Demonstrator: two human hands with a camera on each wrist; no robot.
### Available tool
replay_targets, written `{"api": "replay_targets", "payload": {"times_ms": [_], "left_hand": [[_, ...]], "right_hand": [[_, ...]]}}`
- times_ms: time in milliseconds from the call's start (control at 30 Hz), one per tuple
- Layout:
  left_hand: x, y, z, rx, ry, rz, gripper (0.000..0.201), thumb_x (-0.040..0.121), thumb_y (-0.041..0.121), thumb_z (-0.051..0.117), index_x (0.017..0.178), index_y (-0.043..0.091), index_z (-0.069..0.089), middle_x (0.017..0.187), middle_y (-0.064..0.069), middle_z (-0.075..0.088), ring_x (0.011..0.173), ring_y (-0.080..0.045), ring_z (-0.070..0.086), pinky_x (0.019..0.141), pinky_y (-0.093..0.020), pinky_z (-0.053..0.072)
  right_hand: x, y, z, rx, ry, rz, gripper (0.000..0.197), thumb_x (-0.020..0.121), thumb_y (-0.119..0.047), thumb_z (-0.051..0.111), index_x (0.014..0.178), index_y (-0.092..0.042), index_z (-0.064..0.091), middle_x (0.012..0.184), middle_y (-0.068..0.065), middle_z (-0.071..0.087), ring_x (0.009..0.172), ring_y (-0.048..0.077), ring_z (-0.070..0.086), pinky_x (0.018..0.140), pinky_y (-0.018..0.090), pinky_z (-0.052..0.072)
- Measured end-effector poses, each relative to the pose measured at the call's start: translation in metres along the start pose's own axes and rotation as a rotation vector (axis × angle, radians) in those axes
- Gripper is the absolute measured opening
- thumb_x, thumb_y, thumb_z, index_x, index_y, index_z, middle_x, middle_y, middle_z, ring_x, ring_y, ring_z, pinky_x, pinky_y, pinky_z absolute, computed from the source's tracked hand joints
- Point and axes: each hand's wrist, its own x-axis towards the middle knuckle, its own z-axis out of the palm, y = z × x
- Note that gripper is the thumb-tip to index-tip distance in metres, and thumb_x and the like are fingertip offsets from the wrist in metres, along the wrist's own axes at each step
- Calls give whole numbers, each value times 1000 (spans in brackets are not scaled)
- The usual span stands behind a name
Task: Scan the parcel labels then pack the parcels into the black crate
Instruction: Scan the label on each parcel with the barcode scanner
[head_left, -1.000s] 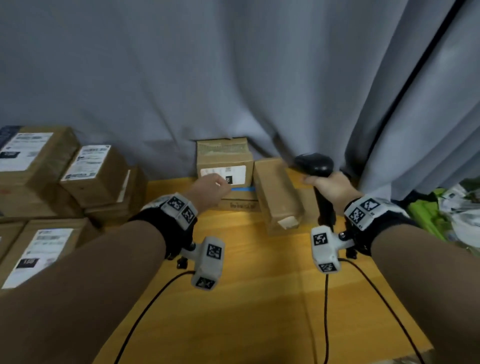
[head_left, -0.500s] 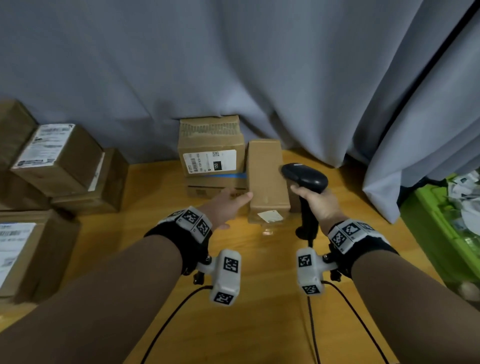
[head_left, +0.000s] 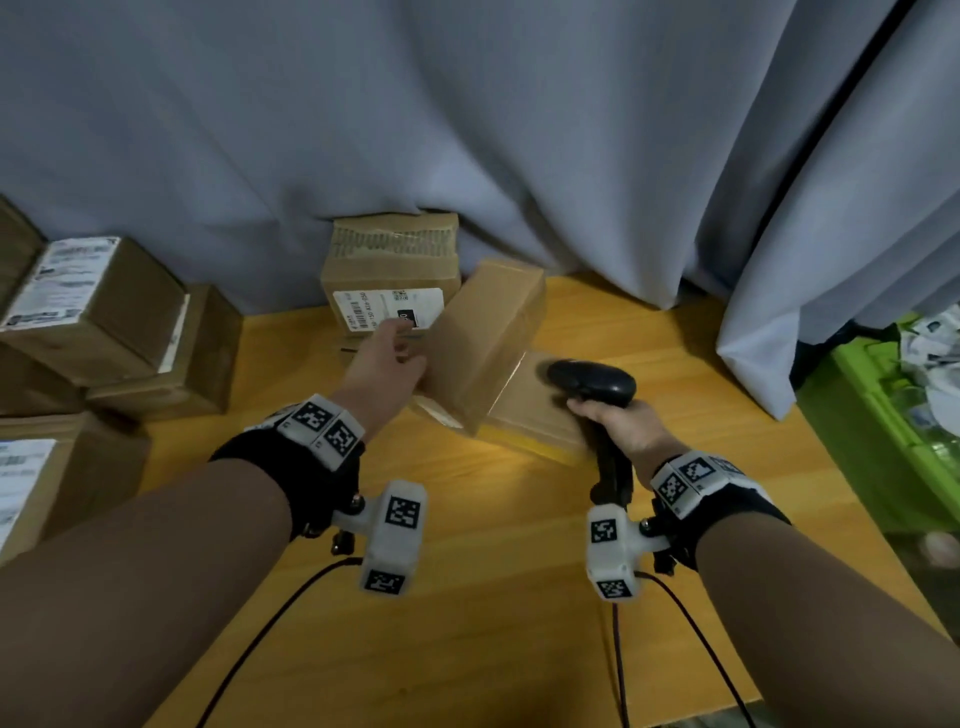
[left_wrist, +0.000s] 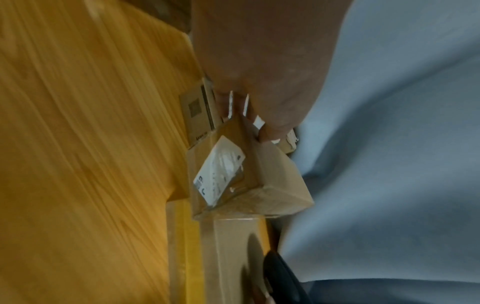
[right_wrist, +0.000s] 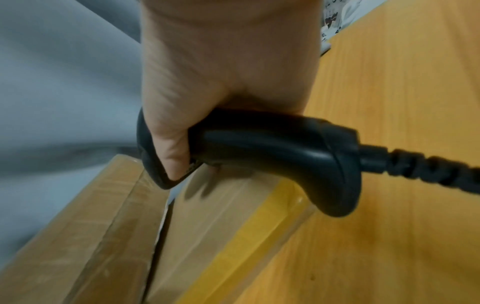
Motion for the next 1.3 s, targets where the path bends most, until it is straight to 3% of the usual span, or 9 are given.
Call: {"api": "replay_targets", "payload": {"times_ms": [167,300,400,600,767,933,1067,1200,1300], "left_hand": [[-11,-17,-16,293,-106,45,81,75,58,68,142,26,37,146,-7,31,132,-30,37,111,-49,34],[-20,-9,-14,490,-79,110,94,70,50,78,144,24,26,145,-15,26,131,-39,36,108,-48,35],[-25,-4,-16,488,-55,129,85,72,46,78,139,22,32,137,-15,34,122,-36,46,104,-44,40],[-47,-4,-43,-52,-17,29,49,78,37,73,119,24,50,111,4,53,94,-11,56,77,-24,45],[-59,1,-75,-604,37,-221,36,87,48,55,107,19,59,97,-7,61,85,-23,60,81,-38,53],[-58,-2,-112,-798,-84,-370,38,83,56,49,63,24,49,62,0,46,56,-18,42,49,-24,41],[-60,1,-118,-792,-79,-311,49,88,56,42,50,25,42,48,5,40,53,-15,34,52,-25,32],[-68,16,-114,-773,65,-137,54,97,59,30,91,21,68,84,-2,73,78,-17,67,71,-30,52],[-70,20,-117,-728,21,24,51,97,54,37,125,16,57,102,-1,72,92,-13,69,68,-23,54]], "right_hand": [[-22,3,8,-106,-231,73,38,79,-33,78,99,-3,68,89,17,72,75,33,68,77,43,58],[-42,7,38,-179,-431,80,48,84,-40,71,113,-4,61,97,28,72,93,40,70,80,43,59],[-53,11,59,-132,-465,19,42,87,-39,69,109,-3,61,88,23,74,80,33,73,74,38,59],[-66,-17,56,126,-220,-272,15,84,-18,73,89,-5,68,73,12,65,58,19,62,59,28,52],[-73,-58,42,326,37,-443,16,77,-24,80,84,-19,67,79,0,65,84,21,63,84,36,51],[-96,-98,40,417,-97,-527,14,84,-23,73,95,-21,65,92,-1,67,94,17,62,81,33,48],[-102,-113,60,371,-192,-479,40,80,-24,77,116,-12,64,103,9,73,98,26,69,86,40,55],[-99,-116,72,340,-122,-455,36,80,-20,77,113,-13,63,96,5,70,91,22,67,73,34,52],[-94,-113,78,332,-87,-383,30,81,-19,76,108,-13,65,98,8,70,95,26,66,83,40,55]]}}
